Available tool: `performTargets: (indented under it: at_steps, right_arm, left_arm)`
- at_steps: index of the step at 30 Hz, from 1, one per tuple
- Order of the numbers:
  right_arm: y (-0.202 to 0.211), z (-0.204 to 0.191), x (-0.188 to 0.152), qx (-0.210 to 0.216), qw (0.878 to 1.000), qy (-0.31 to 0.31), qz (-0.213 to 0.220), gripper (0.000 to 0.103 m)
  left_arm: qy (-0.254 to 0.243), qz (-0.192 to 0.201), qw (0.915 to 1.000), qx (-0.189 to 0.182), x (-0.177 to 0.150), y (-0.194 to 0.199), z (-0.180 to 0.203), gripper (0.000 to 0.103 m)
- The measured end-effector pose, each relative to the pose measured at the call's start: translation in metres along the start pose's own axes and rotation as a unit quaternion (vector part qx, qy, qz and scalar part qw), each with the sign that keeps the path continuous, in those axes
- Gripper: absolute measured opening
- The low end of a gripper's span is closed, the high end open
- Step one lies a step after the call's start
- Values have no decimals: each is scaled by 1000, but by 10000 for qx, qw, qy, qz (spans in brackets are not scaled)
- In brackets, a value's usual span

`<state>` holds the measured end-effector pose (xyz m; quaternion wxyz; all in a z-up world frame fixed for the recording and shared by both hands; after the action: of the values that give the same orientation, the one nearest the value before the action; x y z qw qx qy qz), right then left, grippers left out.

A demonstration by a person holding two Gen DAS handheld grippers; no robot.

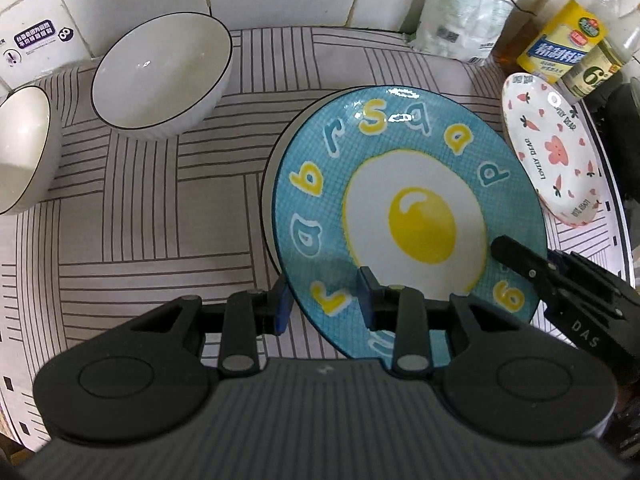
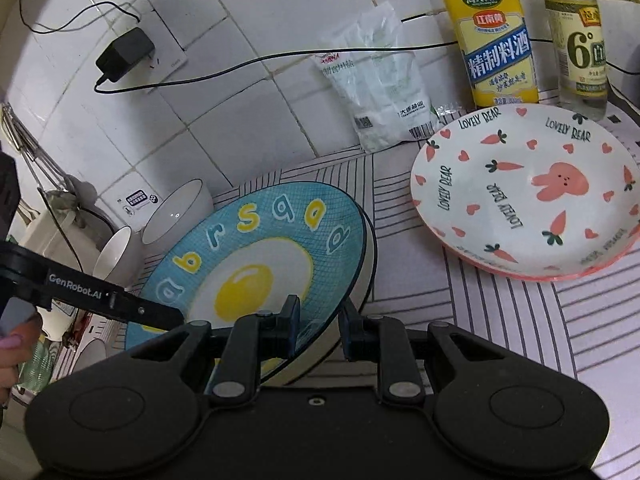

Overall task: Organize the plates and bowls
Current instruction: 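Carry the blue plate over the white plate and lower it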

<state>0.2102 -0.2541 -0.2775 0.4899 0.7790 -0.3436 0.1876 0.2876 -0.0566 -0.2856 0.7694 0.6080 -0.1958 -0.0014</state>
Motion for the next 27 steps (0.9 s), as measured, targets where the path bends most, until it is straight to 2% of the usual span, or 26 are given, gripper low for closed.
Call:
performTargets:
  at_steps: [6,11,19,23,27]
  right_arm:
    - [-10,-8,2,-168,9995,207,-175,25]
    - [-13,-19,-1,-488,9969,556,-262,26]
    - [-14,-24,1,-843,9914,896,-439,29]
    - [-18,-40,0,-1339,9787,1416,-637,39]
    - [-22,-46,-5,-1969,9587,1874,-835,43]
  left_arm:
    - [199,-261,9995,22,4,-8,-9,32]
    - [74,-430,9986,287,0,-20,-9,32]
    - [90,-293,9988,383,2,-24,-6,32]
    - [40,-301,9983,491,3,-26,-4,32]
    - [41,-213,9982,553,2,-28,-2,30]
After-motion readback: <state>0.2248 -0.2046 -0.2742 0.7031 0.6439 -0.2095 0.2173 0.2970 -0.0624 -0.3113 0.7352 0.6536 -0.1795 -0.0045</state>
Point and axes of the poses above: each gripper's, at about its wrist camera, not at the fingertips, and y roughly against the way its jaws point, z to its right, x to its top, the point moved 8 cm from there along -y, roughly the way its jaws point, and after that the axes turned 1 degree about -y, right-handed, at the moved point
